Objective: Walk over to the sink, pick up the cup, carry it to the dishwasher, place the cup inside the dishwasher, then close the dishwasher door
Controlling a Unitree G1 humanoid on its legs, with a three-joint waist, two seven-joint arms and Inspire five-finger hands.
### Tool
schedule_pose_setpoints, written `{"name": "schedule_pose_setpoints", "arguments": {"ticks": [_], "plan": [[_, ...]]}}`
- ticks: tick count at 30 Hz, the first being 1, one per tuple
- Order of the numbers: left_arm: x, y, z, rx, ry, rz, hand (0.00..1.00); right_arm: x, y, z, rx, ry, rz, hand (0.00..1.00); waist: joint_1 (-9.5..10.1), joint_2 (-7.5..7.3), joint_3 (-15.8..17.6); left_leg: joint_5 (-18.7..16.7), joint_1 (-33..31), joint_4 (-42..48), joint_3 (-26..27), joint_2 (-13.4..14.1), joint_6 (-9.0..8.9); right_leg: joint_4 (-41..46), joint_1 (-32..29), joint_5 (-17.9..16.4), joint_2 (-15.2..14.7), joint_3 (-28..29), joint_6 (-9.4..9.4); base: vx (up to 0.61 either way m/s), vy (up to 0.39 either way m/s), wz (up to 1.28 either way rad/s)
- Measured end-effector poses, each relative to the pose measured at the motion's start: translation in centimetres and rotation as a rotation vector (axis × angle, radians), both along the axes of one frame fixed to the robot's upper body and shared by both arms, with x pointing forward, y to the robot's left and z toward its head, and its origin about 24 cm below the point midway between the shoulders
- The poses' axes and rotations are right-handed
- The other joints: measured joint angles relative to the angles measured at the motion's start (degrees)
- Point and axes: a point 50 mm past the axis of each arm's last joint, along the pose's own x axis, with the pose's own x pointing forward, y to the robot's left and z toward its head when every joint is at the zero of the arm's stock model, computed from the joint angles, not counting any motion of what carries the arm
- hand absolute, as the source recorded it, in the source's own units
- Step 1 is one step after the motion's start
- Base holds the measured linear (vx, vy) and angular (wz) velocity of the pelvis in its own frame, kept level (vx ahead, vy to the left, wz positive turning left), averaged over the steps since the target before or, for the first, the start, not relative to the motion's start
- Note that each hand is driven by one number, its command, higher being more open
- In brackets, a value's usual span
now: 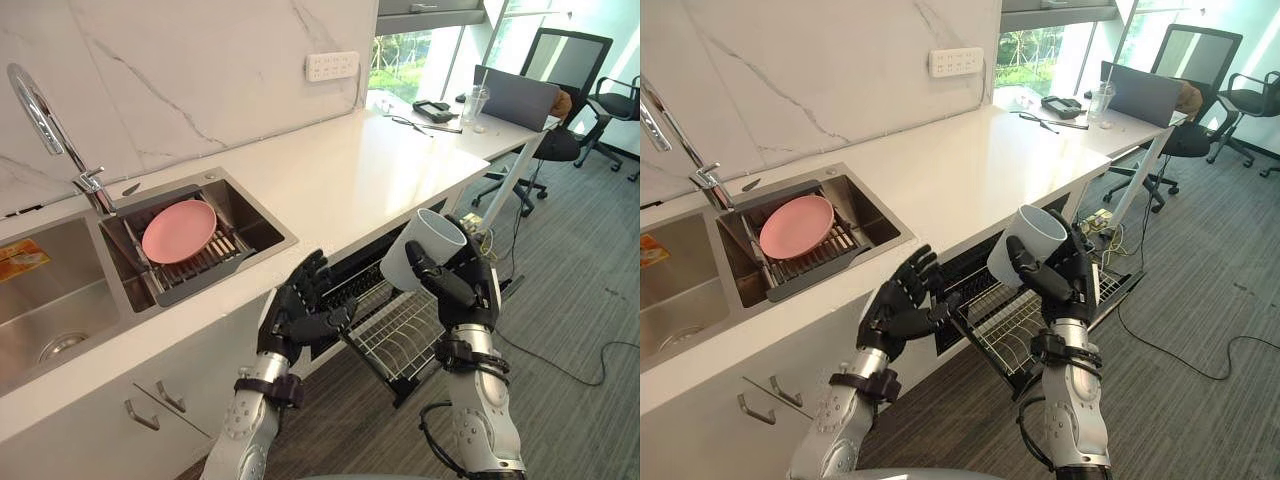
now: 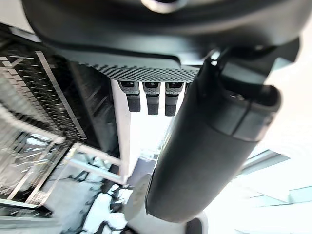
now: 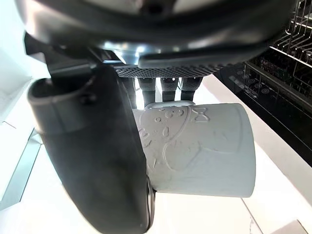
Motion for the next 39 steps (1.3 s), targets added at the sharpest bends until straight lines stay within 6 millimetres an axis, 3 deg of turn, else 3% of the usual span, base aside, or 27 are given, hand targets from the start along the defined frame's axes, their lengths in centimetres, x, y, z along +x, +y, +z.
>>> {"name": "schedule_pose_setpoints", "arguments": {"ticks": [7, 12, 15, 21, 32, 36, 39], "plan": [[-3.6, 0.8, -6.5, 0.111, 0.302, -0.062, 0.9, -0.7, -1.6, -0.4, -0.09, 0.035, -0.033, 0.3, -0.48, 0.31, 1.4, -0.2, -0.1, -0.2, 0.7, 0.1, -0.36, -0.2, -0.4, 0.0, 0.0, 0.5, 0.04, 0.0, 0.0, -0.05], [-6.6, 3.5, -11.4, 0.248, 0.552, -0.026, 0.9, -1.2, -2.3, -2.1, -0.128, 0.119, -0.049, 0.3, -1.42, 0.94, 1.8, -0.2, -0.1, -1.1, 1.1, 0.0, -0.3, -0.9, -0.8, 0.1, 0.1, 0.6, 0.16, 0.0, -0.001, -0.03], [-8.1, 5.2, -12.9, 0.33, 0.646, 0.002, 0.9, -1.4, -3.0, -2.9, -0.183, 0.164, -0.068, 0.3, -1.44, 1.64, 2.2, -0.1, -0.2, -1.5, 1.2, 0.0, -0.24, -1.1, -0.9, 0.1, 0.1, 0.7, 0.19, 0.0, 0.0, 0.0], [-9.6, 7.6, -14.3, 0.39, 0.754, 0.1, 0.9, -1.5, -3.5, -3.6, -0.309, 0.225, -0.05, 0.3, -1.4, 2.26, 2.6, -0.1, -0.2, -1.7, 1.2, 0.0, -0.22, -1.3, -1.0, 0.2, 0.1, 0.8, 0.23, 0.0, 0.0, 0.0], [-9.1, 9.5, -15.1, 0.429, 0.797, 0.202, 0.9, -1.9, -4.7, -5.3, -0.572, 0.368, -0.058, 0.3, -1.38, 2.32, 4.7, 0.2, -2.1, -1.5, 0.0, -0.7, 0.13, -1.8, -2.0, 0.5, -0.4, -0.3, 0.57, -0.02, -0.014, 0.05], [-8.4, 10.2, -15.0, 0.433, 0.795, 0.247, 0.9, -1.0, -5.3, -5.1, -0.649, 0.377, -0.059, 0.3, -1.35, 2.62, 7.5, 0.3, -3.3, -0.8, -0.9, -0.7, 0.24, -1.8, -2.3, 0.6, -0.6, -1.5, 0.6, -0.01, -0.02, 0.15], [-7.3, 10.0, -14.7, 0.442, 0.765, 0.242, 0.9, 0.7, -6.1, -4.1, -0.718, 0.353, -0.071, 0.3, -1.28, 4.32, 11.3, 0.3, -6.3, 1.1, -1.4, -0.6, 0.24, -1.0, -4.5, 1.0, -0.6, -2.0, 0.71, -0.07, -0.018, 0.09]]}}
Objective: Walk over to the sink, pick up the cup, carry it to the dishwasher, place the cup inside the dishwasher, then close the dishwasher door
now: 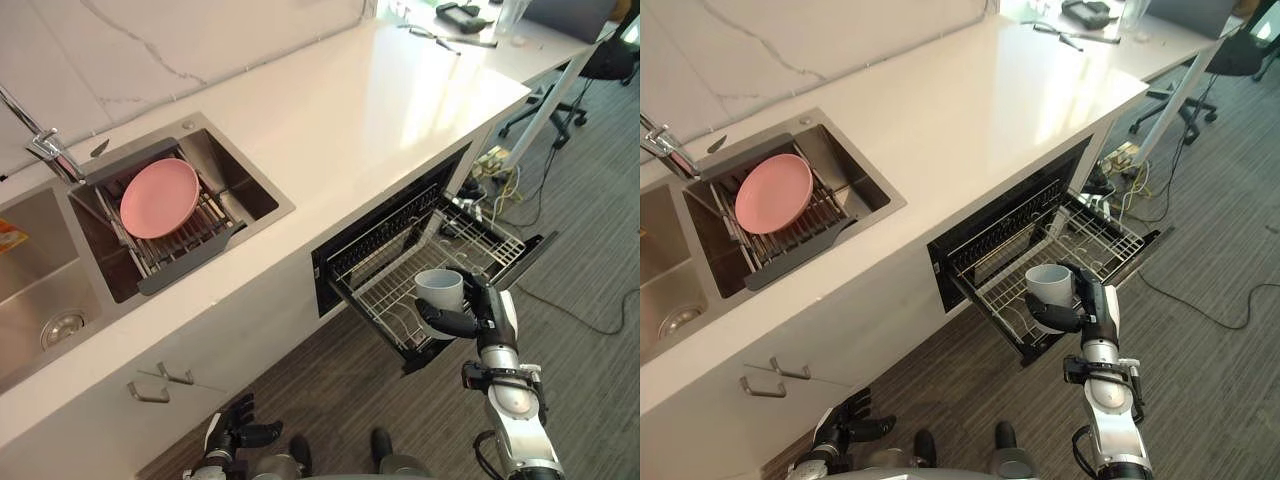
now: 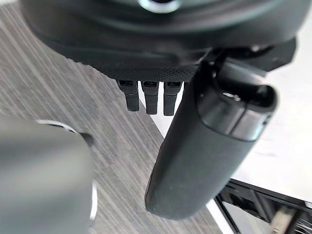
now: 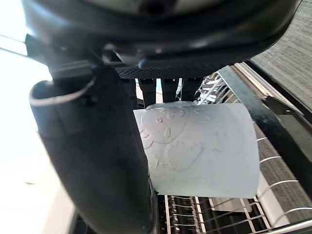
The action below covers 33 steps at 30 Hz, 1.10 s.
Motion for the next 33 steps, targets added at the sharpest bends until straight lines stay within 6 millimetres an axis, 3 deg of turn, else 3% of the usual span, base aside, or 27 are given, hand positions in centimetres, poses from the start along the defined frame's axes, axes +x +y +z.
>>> {"name": "schedule_pose_setpoints", "arguments": {"ticks": [6, 12, 25, 33], "plan": [[2.2, -0.3, 0.7, 0.015, -0.063, -0.029, 0.9, 3.8, -0.5, 3.8, -0.1, -0.111, 0.039, 0.3, 0.24, 2.68, 6.5, 0.0, -7.3, 5.0, -0.3, 1.0, 0.01, 5.0, -7.0, 0.0, 0.5, 0.0, 0.0, -0.11, -0.008, 0.02], [4.2, -0.4, 1.7, 0.028, -0.136, -0.038, 0.9, 6.1, -0.8, 5.8, -0.158, -0.15, 0.041, 0.3, 1.38, 2.92, 10.5, 0.3, -11.3, 7.3, -0.3, 1.4, 0.31, 9.1, -12.0, -0.2, 0.4, 0.1, -0.17, -0.13, -0.003, 0.01], [5.7, -1.1, 2.3, 0.041, -0.183, -0.067, 0.9, 10.0, -1.1, 8.0, -0.337, -0.12, -0.023, 0.3, 1.55, 2.67, 11.9, 1.5, -13.1, 7.3, -0.2, 1.3, 0.93, 10.5, -14.4, -0.3, 0.4, 0.0, -0.32, -0.01, 0.002, 0.0], [6.1, -1.7, 2.5, 0.04, -0.204, -0.063, 0.9, 11.3, -1.9, 9.2, -0.357, -0.114, -0.099, 0.3, 1.87, 2.62, 12.4, 2.8, -13.2, 5.2, -0.5, 0.7, 1.08, 10.3, -15.1, 0.0, 0.0, -0.2, -0.3, 0.0, -0.001, 0.02]]}}
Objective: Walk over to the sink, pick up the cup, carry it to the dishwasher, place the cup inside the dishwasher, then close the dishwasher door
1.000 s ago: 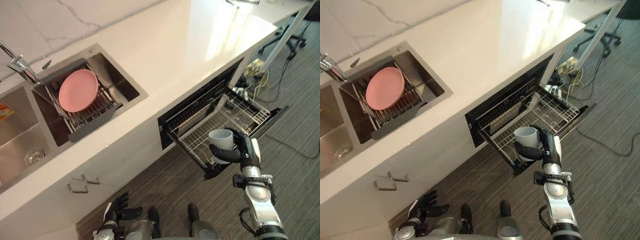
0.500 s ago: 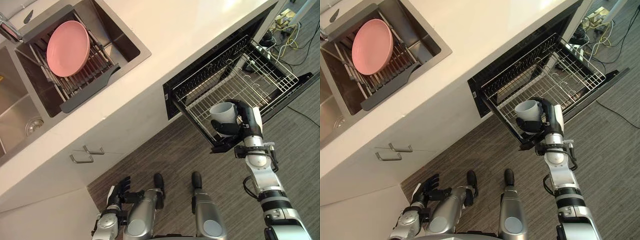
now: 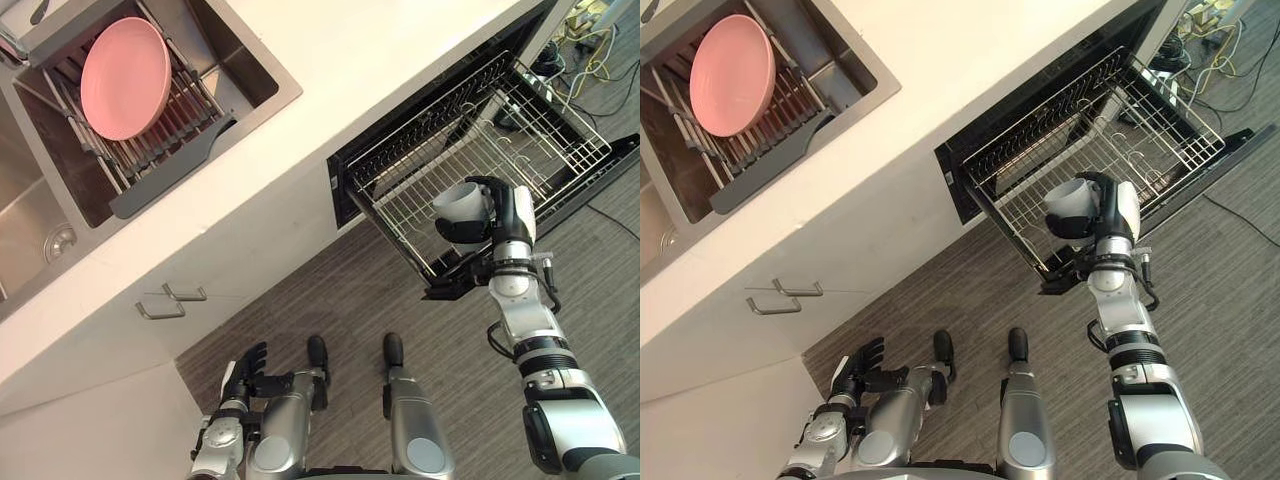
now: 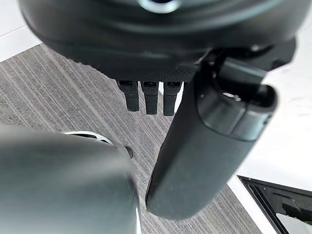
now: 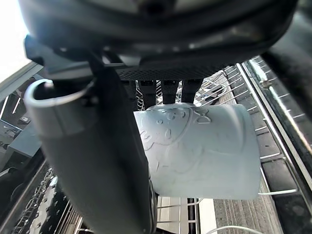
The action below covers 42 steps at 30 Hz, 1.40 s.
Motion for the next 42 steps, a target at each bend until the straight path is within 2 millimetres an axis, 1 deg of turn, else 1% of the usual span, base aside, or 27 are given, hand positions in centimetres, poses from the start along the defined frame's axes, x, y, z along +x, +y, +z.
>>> {"name": "schedule_pose_setpoints", "arguments": {"ticks": [1, 2, 7, 10, 17, 19, 22, 25, 27, 28, 30, 32, 36, 37, 38, 42], "plan": [[0.1, 0.0, 0.0, 0.0, -0.002, 0.0, 0.9, 0.1, 0.0, 0.1, 0.001, 0.001, -0.002, 0.3, 0.1, 0.0, 0.1, 0.1, 0.0, -0.1, 0.0, 0.0, 0.02, -0.1, 0.0, 0.1, 0.0, 0.0, -0.01, 0.0, 0.0, 0.0], [0.2, -0.2, 0.1, -0.003, -0.004, -0.003, 0.9, 0.2, 0.0, 0.1, 0.001, 0.001, -0.004, 0.9, 0.34, 0.02, 0.3, 0.2, -0.2, -0.2, -0.1, -0.2, -0.12, -0.5, 0.0, 0.3, 0.0, -0.1, 0.0, -0.02, 0.012, 0.04], [0.4, -0.9, 0.1, -0.022, -0.014, -0.005, 0.9, 0.3, -0.3, -0.2, 0.009, 0.021, -0.016, 0.9, 0.43, 0.08, 0.5, 0.8, -1.0, -0.2, -1.4, -0.4, -0.44, -1.5, 0.2, 0.9, 0.0, -1.5, 0.0, -0.02, 0.002, 0.13], [0.6, -1.1, 0.2, -0.024, -0.019, -0.013, 0.9, 0.3, -0.4, -0.7, 0.021, 0.04, -0.022, 0.9, 1.03, 0.07, 0.5, 1.0, -1.0, -0.2, -1.7, -0.4, -0.68, -1.6, 0.4, 1.0, 0.0, -1.8, -0.05, -0.02, -0.002, 0.05], [0.7, -1.1, 0.2, -0.017, -0.018, -0.02, 0.9, 0.3, 0.2, -1.0, 0.053, 0.034, -0.01, 0.9, 0.95, -0.03, 0.6, 1.1, -1.0, 0.0, -1.7, -0.3, -0.72, -2.6, 1.0, 1.8, 0.0, -1.8, 0.01, 0.0, 0.0, 0.0], [0.8, -1.2, 0.2, -0.01, -0.019, -0.03, 0.9, 0.0, 0.5, -1.3, 0.057, 0.029, -0.001, 0.9, 0.94, -0.09, 0.6, 1.1, -1.0, 0.2, -1.8, -0.3, -0.78, -2.6, 1.2, 1.8, 0.0, -1.9, 0.02, -0.01, 0.006, 0.02], [0.7, -1.2, 0.2, -0.01, -0.012, -0.03, 0.9, -1.1, 1.1, -2.1, 0.066, 0.024, 0.021, 0.9, 0.86, -0.18, 0.7, 0.9, -0.3, 0.4, -2.2, -0.3, -1.0, -2.9, 2.3, 1.8, 0.0, -2.4, 0.02, -0.01, 0.008, 0.06], [0.7, -1.2, 0.1, -0.008, -0.002, -0.03, 0.9, -2.5, 1.9, -2.9, 0.08, 0.01, 0.046, 0.9, 0.77, -0.2, 0.7, 0.5, 0.5, 0.5, -2.5, -0.1, -1.6, -3.3, 3.4, 1.8, 0.0, -2.6, 0.02, -0.01, 0.003, 0.03], [0.6, -1.1, 0.0, 0.007, 0.006, -0.045, 0.9, -3.9, 2.7, -3.3, 0.092, -0.012, 0.071, 0.9, 0.26, -0.31, 0.6, 0.5, 1.1, 0.3, -2.5, -0.1, -1.62, -3.5, 4.0, 1.8, 0.0, -2.6, 0.02, 0.0, 0.0, 0.0], [0.6, -1.1, 0.0, 0.012, 0.009, -0.049, 0.9, -4.2, 2.9, -3.4, 0.095, -0.016, 0.076, 0.9, 0.04, -0.41, 0.6, 0.5, 1.3, 0.3, -2.5, -0.1, -1.62, -3.7, 4.2, 1.8, 0.0, -2.6, 0.02, 0.0, 0.0, 0.0], [0.4, -1.0, -0.2, 0.026, 0.025, -0.058, 0.9, -5.8, 4.0, -3.8, 0.112, -0.035, 0.096, 0.9, -0.76, -1.11, 0.2, 0.5, 2.6, -0.3, -2.5, -0.1, -1.67, -5.0, 5.6, 2.0, 0.1, -2.7, 0.01, 0.0, 0.0, 0.0], [0.3, -0.8, -0.3, 0.044, 0.033, -0.071, 0.9, -6.7, 4.4, -4.1, 0.121, -0.042, 0.097, 0.9, -0.97, -1.94, -0.6, 0.5, 3.3, -0.9, -2.4, 0.0, -1.67, -5.8, 6.4, 2.2, 0.2, -2.7, -0.07, 0.02, -0.001, -0.04], [-0.5, -0.2, -0.9, 0.085, 0.086, -0.098, 0.9, -9.0, 4.9, -4.8, 0.163, -0.049, 0.076, 0.9, -1.2, -4.45, -4.2, 0.6, 5.1, -2.2, -2.4, -0.1, -1.42, -7.9, 8.5, 2.6, 0.5, -2.7, -0.18, 0.06, -0.007, -0.01], [-0.7, -0.2, -1.0, 0.089, 0.095, -0.1, 0.9, -9.3, 5.0, -4.8, 0.168, -0.053, 0.077, 0.9, -1.26, -4.72, -4.8, 0.6, 5.4, -2.5, -2.3, -0.1, -1.42, -8.2, 8.9, 2.6, 0.5, -2.8, -0.18, 0.07, -0.005, -0.01], [-1.0, -0.2, -1.2, 0.09, 0.111, -0.1, 0.9, -9.8, 5.3, -4.7, 0.18, -0.064, 0.078, 0.9, -1.32, -5.02, -6.2, 0.7, 5.7, -2.9, -2.3, -0.2, -1.39, -8.7, 9.2, 2.6, 0.5, -2.8, -0.18, 0.08, -0.007, 0.0], [-2.6, -0.1, -2.0, 0.093, 0.166, -0.098, 0.9, -11.3, 6.2, -4.3, 0.222, -0.115, 0.093, 0.9, -1.3, -5.07, -10.0, 0.7, 8.2, -4.5, -2.3, -0.4, -1.39, -10.1, 11.6, 2.6, 0.4, -2.8, -0.18, 0.04, -0.003, 0.0]]}}
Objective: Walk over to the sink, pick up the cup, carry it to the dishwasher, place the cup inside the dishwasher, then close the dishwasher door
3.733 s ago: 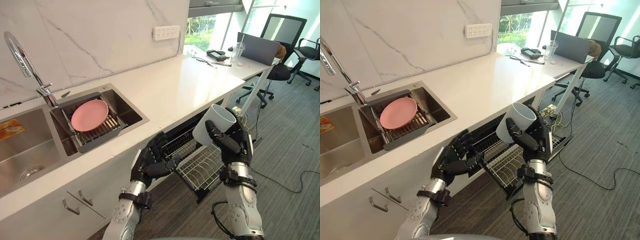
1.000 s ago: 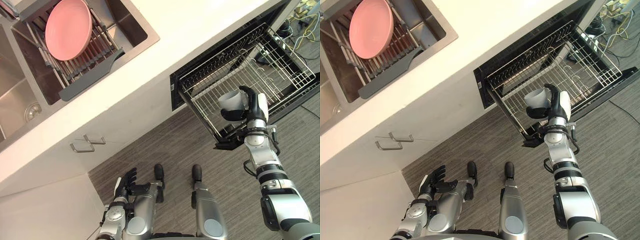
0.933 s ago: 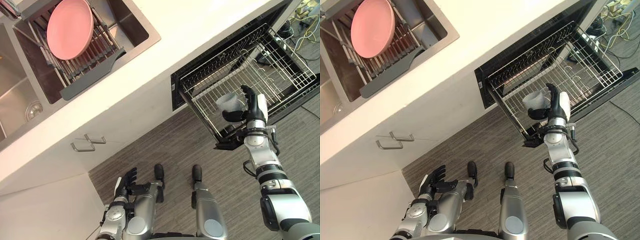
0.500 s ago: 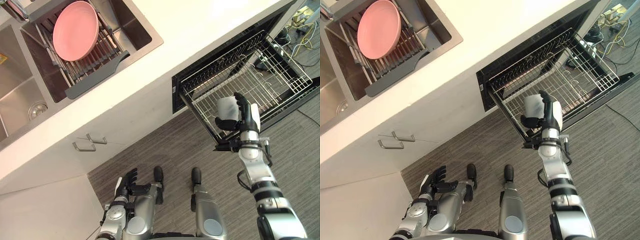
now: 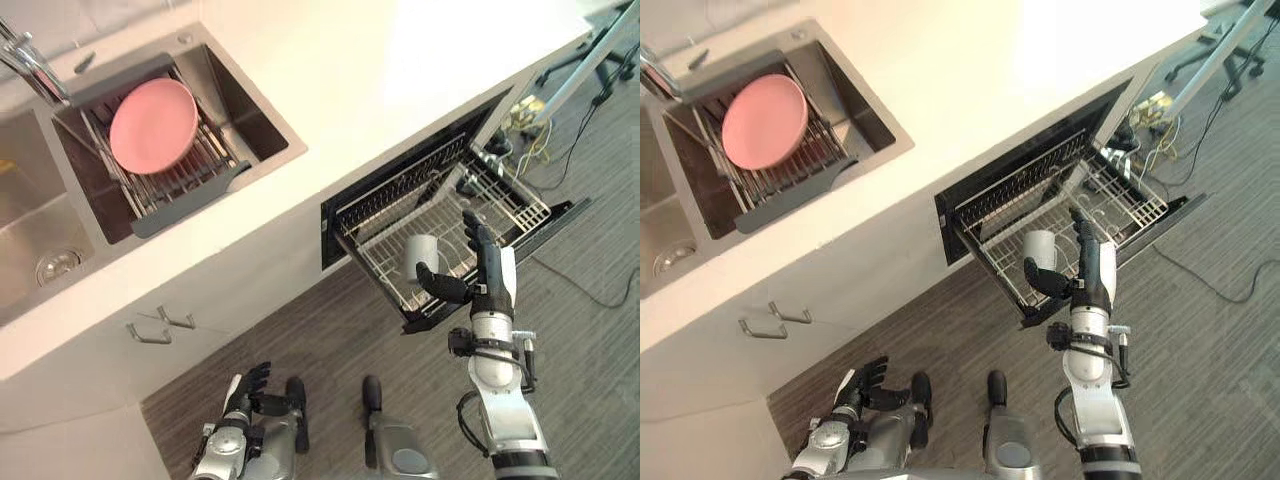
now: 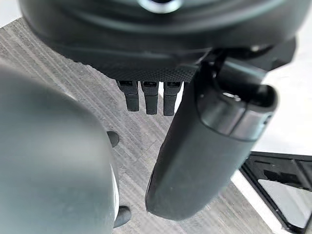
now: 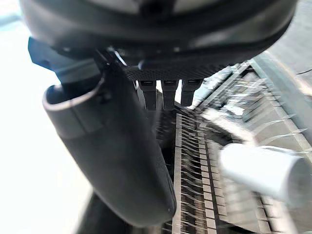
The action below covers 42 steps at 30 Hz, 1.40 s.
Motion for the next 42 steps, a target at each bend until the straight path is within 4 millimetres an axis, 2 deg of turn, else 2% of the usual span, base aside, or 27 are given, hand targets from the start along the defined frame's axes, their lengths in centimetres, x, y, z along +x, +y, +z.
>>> {"name": "schedule_pose_setpoints", "arguments": {"ticks": [4, 9, 14, 19, 22, 24, 26, 27, 28, 30, 31, 33, 34, 35, 37, 38, 39, 40, 41, 42], "plan": [[-1.2, 0.1, -0.5, 0.005, 0.041, 0.012, 0.9, -1.5, 0.5, 0.6, 0.027, -0.046, 0.014, 0.9, 0.1, -0.06, -2.8, 0.1, 2.2, -1.8, 0.4, -0.2, -0.36, -0.7, 1.5, 0.0, -0.2, 0.3, -0.01, 0.0, -0.002, -0.03], [-2.2, 0.2, -1.0, 0.02, 0.081, 0.014, 0.9, -2.1, 1.7, 1.4, 0.05, -0.084, 0.065, 0.9, -0.05, -0.38, -5.6, 0.1, 4.3, -3.4, 0.9, -0.3, -0.64, -1.4, 2.9, -0.1, -0.2, 0.7, -0.1, 0.0, -0.002, -0.05], [-2.4, 0.2, -1.1, 0.026, 0.089, 0.007, 0.9, -2.4, 3.6, 2.9, 0.063, -0.158, 0.149, 0.9, 0.0, -0.56, -6.7, 0.1, 4.9, -3.9, 1.0, -0.1, -0.67, -1.2, 3.2, -0.4, -0.2, 0.8, -0.21, 0.0, 0.0, 0.0], [-2.6, 0.2, -1.2, 0.03, 0.093, 0.003, 0.9, -2.3, 4.8, 3.3, 0.07, -0.18, 0.203, 0.9, 0.26, -0.81, -7.3, -0.4, 5.4, -2.3, 0.3, 0.0, -0.55, -0.5, 4.5, -1.2, -0.3, 0.1, -0.28, 0.01, 0.003, 0.07], [-2.4, 0.2, -1.1, 0.029, 0.083, 0.005, 0.9, -2.1, 5.1, 3.5, 0.065, -0.189, 0.222, 0.9, 0.33, -0.49, -7.1, -3.7, 2.1, 5.0, -2.0, 1.2, -1.13, 1.6, 5.1, -2.8, 0.5, -2.1, -0.58, -0.02, -0.009, 0.37], [-1.9, 0.1, -0.9, 0.023, 0.066, 0.012, 0.9, -1.7, 5.5, 4.1, 0.051, -0.214, 0.251, 0.9, 1.16, -0.03, -6.7, -6.7, -0.9, 11.4, -3.5, 2.8, -2.84, 3.1, 5.5, -4.0, 1.7, -4.0, -1.11, -0.06, 0.002, 0.38], [-1.7, 0.2, -0.8, 0.02, 0.061, 0.03, 0.9, -1.4, 6.0, 4.5, 0.046, -0.234, 0.277, 0.9, 2.11, -0.06, -6.5, -7.8, -1.2, 11.9, -3.7, 3.1, -3.81, 2.8, 6.5, -4.4, 1.8, -4.9, -1.71, -0.05, -0.029, 0.33], [-1.6, 0.2, -0.8, 0.021, 0.064, 0.035, 0.9, -1.4, 5.9, 4.8, 0.044, -0.248, 0.275, 0.9, 2.16, 0.0, -6.4, -8.4, -1.2, 11.9, -0.7, 4.5, -2.77, 2.4, 7.4, -4.5, 1.6, -6.2, -1.62, -0.03, -0.024, 0.54], [-1.6, 0.2, -0.8, 0.021, 0.065, 0.039, 0.9, -1.4, 5.8, 4.9, 0.043, -0.253, 0.268, 0.9, 2.14, -0.05, -6.3, -8.4, -1.2, 11.9, 1.1, 5.4, -2.83, 2.4, 7.8, -4.7, 1.3, -7.2, -1.49, 0.01, -0.025, 0.84], [-1.6, 0.5, -0.8, 0.021, 0.061, 0.07, 0.9, -1.2, 4.9, 5.3, 0.022, -0.275, 0.23, 0.9, 2.13, -0.19, -6.2, -6.1, -2.3, 11.8, 6.1, 7.7, -5.28, 2.5, 8.8, -6.1, 0.0, -11.8, -1.17, 0.03, 0.002, 1.02], [-1.5, 0.6, -0.8, 0.019, 0.059, 0.079, 0.9, -1.1, 4.7, 5.5, 0.015, -0.283, 0.22, 0.9, 2.22, -0.21, -6.2, -5.7, -2.5, 11.3, 6.5, 7.6, -4.9, 2.6, 8.8, -6.3, -0.5, -12.8, -0.86, 0.06, 0.046, 0.83], [-1.2, 0.6, -0.6, 0.008, 0.047, 0.108, 0.9, -0.3, 4.6, 6.4, 0.006, -0.321, 0.209, 0.9, 3.8, -0.55, -5.8, -5.4, -1.9, 9.5, 6.4, 5.4, -2.29, 3.4, 8.9, -7.1, -2.2, -14.4, 0.92, 0.1, 0.065, 0.44], [-1.2, 0.6, -0.7, 0.008, 0.047, 0.108, 0.9, -0.2, 4.6, 6.4, 0.002, -0.324, 0.209, 0.9, 3.85, -0.55, -5.8, -5.6, -1.9, 9.8, 6.3, 5.2, -1.92, 3.7, 8.9, -7.4, -2.4, -14.6, 1.18, 0.14, 0.088, 0.31], [-1.2, 0.6, -0.6, 0.007, 0.047, 0.106, 0.9, -0.1, 4.7, 6.5, -0.005, -0.326, 0.21, 0.9, 4.04, -0.6, -5.8, -6.6, -1.8, 11.1, 5.6, 4.6, -1.02, 6.1, 9.1, -9.3, -3.3, -15.4, 1.87, 0.17, 0.12, 0.3], [-1.1, 0.8, -0.6, 0.012, 0.051, 0.099, 0.9, -0.1, 4.8, 6.4, -0.009, -0.323, 0.205, 0.9, 4.09, -1.54, -5.5, -9.2, -0.2, 11.7, 5.4, 2.6, -0.44, 12.7, 8.7, -13.7, -6.4, -15.8, 3.27, 0.2, 0.144, 0.25], [-1.2, 1.0, -0.6, 0.021, 0.058, 0.095, 0.9, 0.1, 4.9, 6.2, -0.026, -0.311, 0.202, 0.9, 4.03, -2.51, -5.6, -9.9, 1.8, 10.8, 5.5, 0.6, 0.3, 19.1, 7.2, -16.3, -9.0, -15.0, 3.85, 0.18, 0.117, 0.09], [-1.3, 1.0, -0.7, 0.023, 0.061, 0.097, 0.9, 0.2, 4.8, 6.0, -0.038, -0.303, 0.2, 0.9, 3.83, -2.44, -5.7, -10.2, 2.6, 10.5, 5.5, -0.1, 0.59, 23.5, 5.8, -16.9, -10.1, -14.5, 3.72, 0.21, 0.141, 0.11], [-1.6, 1.0, -0.8, 0.024, 0.068, 0.096, 0.9, 0.4, 4.7, 5.7, -0.048, -0.282, 0.189, 0.9, 3.53, -2.44, -6.0, -10.3, 4.0, 9.6, 5.1, -1.2, 1.26, 32.2, 2.5, -16.8, -12.1, -13.5, 3.48, 0.29, 0.173, 0.27], [-1.8, 1.2, -0.8, 0.027, 0.075, 0.09, 0.9, 0.5, 4.5, 5.4, -0.052, -0.261, 0.172, 0.9, 2.97, -3.55, -6.0, -10.5, 6.2, 8.3, 3.9, -2.8, 1.87, 39.8, 0.1, -15.6, -14.0, -11.5, 2.9, 0.31, 0.16, 0.51], [-2.0, 1.5, -0.9, 0.037, 0.083, 0.092, 0.9, 0.6, 4.4, 5.0, -0.055, -0.242, 0.162, 0.9, 2.17, -3.98, -6.2, -10.7, 7.4, 7.6, 2.5, -3.4, 2.52, 44.6, -1.7, -14.9, -14.2, -9.3, 2.59, 0.43, 0.106, 0.88]]}}
